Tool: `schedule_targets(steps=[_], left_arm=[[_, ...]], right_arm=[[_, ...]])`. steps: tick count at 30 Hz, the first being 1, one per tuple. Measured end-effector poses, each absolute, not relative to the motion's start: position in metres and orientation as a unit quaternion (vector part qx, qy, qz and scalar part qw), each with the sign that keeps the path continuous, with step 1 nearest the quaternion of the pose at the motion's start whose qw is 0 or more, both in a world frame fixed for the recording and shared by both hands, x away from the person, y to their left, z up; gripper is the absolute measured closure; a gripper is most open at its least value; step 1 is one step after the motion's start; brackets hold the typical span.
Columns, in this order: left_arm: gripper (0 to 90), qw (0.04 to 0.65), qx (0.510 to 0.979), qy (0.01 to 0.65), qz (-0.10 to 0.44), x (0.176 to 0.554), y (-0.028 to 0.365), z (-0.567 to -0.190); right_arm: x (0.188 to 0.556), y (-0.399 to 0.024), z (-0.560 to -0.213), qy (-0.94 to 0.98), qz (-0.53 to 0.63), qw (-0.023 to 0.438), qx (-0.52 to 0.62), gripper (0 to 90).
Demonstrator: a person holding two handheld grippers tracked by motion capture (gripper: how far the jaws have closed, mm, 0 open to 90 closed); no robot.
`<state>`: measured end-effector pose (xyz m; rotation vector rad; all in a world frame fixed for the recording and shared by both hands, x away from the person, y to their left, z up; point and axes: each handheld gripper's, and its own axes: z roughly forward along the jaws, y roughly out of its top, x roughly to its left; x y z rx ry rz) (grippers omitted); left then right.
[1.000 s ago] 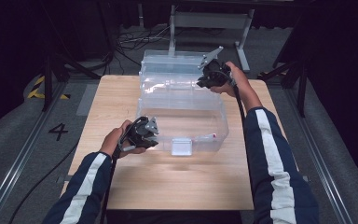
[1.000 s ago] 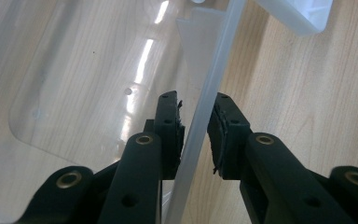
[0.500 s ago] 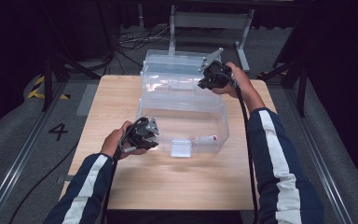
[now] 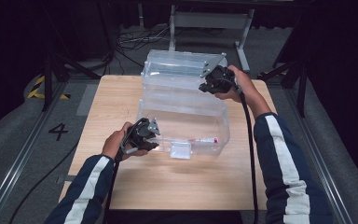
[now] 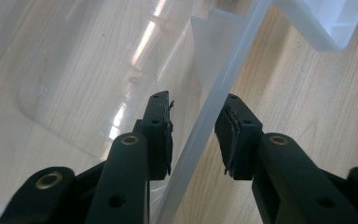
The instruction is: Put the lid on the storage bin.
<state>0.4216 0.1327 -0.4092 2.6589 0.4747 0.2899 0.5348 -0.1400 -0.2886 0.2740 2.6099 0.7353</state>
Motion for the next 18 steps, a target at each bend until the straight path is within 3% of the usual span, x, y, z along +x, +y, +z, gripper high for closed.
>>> schedule_targets(steps=[18], left_arm=[[66.7,0.214,0.953,0.183,0.113,0.415,0.132,-0.41]], right_arm=[[0.502,-0.135,-0.283,0.935,0.262,0.23,0.072,88.1]])
